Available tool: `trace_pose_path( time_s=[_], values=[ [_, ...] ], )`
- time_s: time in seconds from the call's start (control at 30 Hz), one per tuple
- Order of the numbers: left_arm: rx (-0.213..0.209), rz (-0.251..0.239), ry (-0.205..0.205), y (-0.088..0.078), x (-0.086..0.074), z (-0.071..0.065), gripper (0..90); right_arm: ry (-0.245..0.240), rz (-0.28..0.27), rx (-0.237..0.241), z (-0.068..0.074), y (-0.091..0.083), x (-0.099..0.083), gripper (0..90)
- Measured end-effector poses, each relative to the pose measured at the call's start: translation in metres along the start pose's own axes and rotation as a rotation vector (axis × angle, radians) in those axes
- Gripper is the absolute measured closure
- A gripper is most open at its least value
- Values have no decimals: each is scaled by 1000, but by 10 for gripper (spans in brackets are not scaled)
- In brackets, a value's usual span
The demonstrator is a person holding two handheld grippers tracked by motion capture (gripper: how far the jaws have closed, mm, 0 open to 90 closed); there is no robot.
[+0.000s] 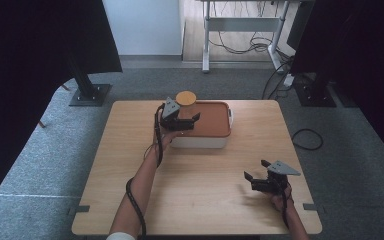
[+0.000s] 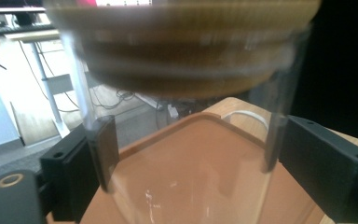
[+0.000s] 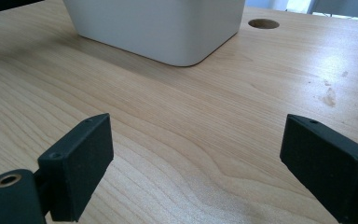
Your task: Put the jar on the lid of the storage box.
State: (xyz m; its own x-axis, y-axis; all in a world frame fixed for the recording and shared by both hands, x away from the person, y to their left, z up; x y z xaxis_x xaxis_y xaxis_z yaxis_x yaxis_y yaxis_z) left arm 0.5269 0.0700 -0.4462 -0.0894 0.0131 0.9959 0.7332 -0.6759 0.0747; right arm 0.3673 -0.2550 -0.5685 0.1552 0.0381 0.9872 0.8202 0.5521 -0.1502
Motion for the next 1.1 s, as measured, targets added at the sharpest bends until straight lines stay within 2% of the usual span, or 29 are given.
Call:
trace_pose_path(
  time_s=[0.13, 0.33, 0.63, 1.1],
  values=[
    [2, -3, -12, -5, 3, 1, 85, 0, 0, 0, 0, 0, 0, 93],
    [10, 19, 5, -13, 2, -1, 85, 1, 1, 0, 0, 0, 0, 93],
    [15, -12, 36, -29, 6, -9, 79, -1, 2, -1, 0, 0, 0, 92],
    [-18, -40, 54, -56, 16, -25, 85, -10, 3, -3, 1, 0, 0, 91]
  ],
)
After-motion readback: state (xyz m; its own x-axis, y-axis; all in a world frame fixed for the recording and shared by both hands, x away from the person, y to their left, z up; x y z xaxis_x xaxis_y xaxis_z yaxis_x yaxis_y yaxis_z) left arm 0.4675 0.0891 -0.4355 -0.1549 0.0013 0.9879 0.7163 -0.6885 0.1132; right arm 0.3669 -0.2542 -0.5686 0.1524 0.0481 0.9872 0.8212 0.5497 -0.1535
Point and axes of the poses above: each handheld gripper's, and its own axes: y roughly forward along the jaws, x roughly out of its top, z roughly to its left, the point moved 4 cm from there along y, roughly forward along the jaws, and after that the axes turned 15 degrees about -z, right-handed, at the moved point
